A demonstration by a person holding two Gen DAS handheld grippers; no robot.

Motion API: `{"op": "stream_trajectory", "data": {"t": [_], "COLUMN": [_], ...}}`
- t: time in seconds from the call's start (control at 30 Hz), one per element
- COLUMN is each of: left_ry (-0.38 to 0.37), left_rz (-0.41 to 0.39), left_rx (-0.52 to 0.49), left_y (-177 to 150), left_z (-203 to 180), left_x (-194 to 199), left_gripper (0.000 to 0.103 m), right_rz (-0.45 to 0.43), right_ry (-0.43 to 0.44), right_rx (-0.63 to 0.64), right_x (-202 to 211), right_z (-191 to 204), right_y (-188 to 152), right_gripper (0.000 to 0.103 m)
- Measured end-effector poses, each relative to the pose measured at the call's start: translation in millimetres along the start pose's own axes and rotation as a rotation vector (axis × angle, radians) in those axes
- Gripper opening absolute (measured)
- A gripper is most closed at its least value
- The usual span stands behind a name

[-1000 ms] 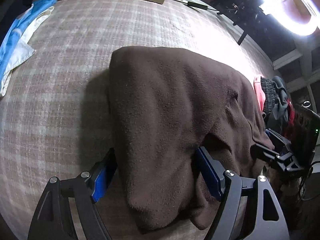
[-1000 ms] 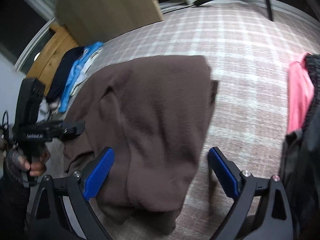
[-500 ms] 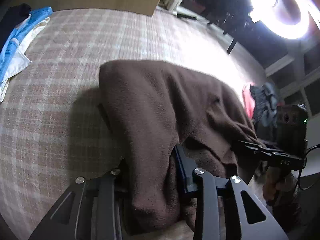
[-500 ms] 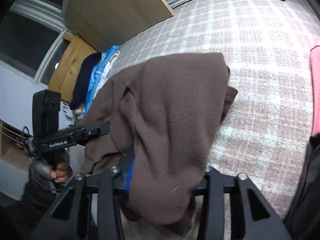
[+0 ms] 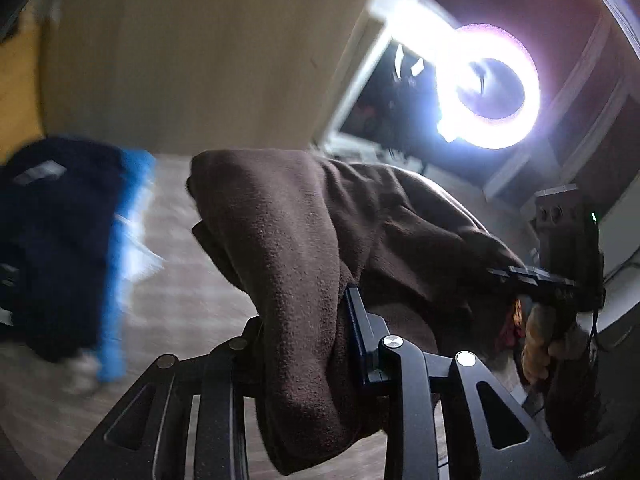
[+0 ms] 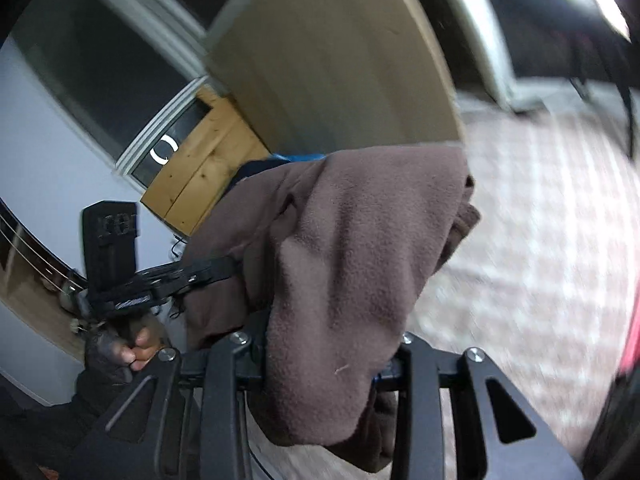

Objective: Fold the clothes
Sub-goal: 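Lift the fleece bundle with both grippers and carry it toward the clothes stack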

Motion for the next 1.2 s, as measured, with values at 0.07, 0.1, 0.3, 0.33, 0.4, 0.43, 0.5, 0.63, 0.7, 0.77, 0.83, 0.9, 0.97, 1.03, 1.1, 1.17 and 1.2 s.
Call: {"op": "stream_trajectory", "data": {"t": [0.07,0.1,0.3,0.33,0.4,0.43,0.5,0.63,0.7,0.77,0.83,0.9,0.97,1.03,1.1,1.17,1.2], "left_ry": [0.042,0.062,0.136,0.145,0.166,0.184,0.234,0.302,0.292,0.264,0.244,0.239,0.229,0.202,0.184,0.188,0.194], "left_rz": [-0.071,-0.106,-0.193,-0.205,-0.222,-0.231,-0.251,-0.284,-0.27,-0.268,-0.275,-0.259,-0.239,-0.214,-0.204,-0.201,-0.198], "left_rx": [0.024,0.037,0.156,0.185,0.235,0.252,0.281,0.342,0.405,0.444,0.438,0.41,0.392,0.414,0.449,0.448,0.431], "left_y": [7.2,10.1,14.1,14.1,12.2,11.5,9.1,2.2,-10.5,-18.9,-19.9,-18.6,-18.1,-19.7,-23.0,-26.6,-26.4], "left_z": [35.4,53.1,148.8,162.9,189.7,200.6,219.6,245.4,260.0,265.4,262.9,261.3,261.0,266.3,268.2,259.6,253.8], "left_x": [29.4,43.4,73.6,72.9,72.6,71.0,63.9,41.1,16.0,2.5,-0.6,0.3,0.6,-1.3,1.4,7.7,9.2], "left_gripper": [0.027,0.027,0.027,0.027,0.027,0.027,0.027,0.028,0.028,0.031,0.033,0.036,0.038,0.039,0.04,0.042,0.046], "right_rz": [0.018,0.033,0.166,0.19,0.247,0.285,0.354,0.48,0.547,0.638,0.691,0.673,0.57,0.455,0.378,0.379,0.392], "right_ry": [-0.016,-0.016,-0.035,-0.04,-0.041,-0.037,-0.031,0.002,0.01,-0.018,0.005,0.042,0.036,0.024,0.084,0.109,0.098], "right_rx": [0.085,0.125,0.377,0.421,0.501,0.54,0.621,0.743,0.765,0.757,0.65,0.58,0.552,0.527,0.394,0.309,0.29], "right_x": [-27.8,-44.2,-167.8,-185.5,-222.4,-245.2,-283.8,-341.6,-366.6,-390.5,-392.6,-372.3,-337.4,-299.6,-271.2,-266.4,-272.1], "right_z": [31.9,49.7,154.1,168.2,192.5,203.1,218.2,224.9,209.4,177.6,154.2,148.9,146.0,143.0,133.8,124.1,118.9], "right_y": [27.5,41.5,117.0,123.0,131.5,135.1,138.3,129.6,125.0,118.7,120.9,129.9,142.9,156.9,155.1,139.8,128.5], "right_gripper": [0.031,0.031,0.029,0.029,0.028,0.028,0.028,0.027,0.028,0.04,0.047,0.049,0.05,0.063,0.066,0.066,0.066]}}
Point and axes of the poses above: each gripper's, at about its wrist camera, not at the fingertips, and x roughly against the way its jaws point, z to its left, y to its top, the point moved 8 cm from there along -x, roughly the way its jaws point, and after that the axes turned 5 degrees about y, right-handed, at the moved point
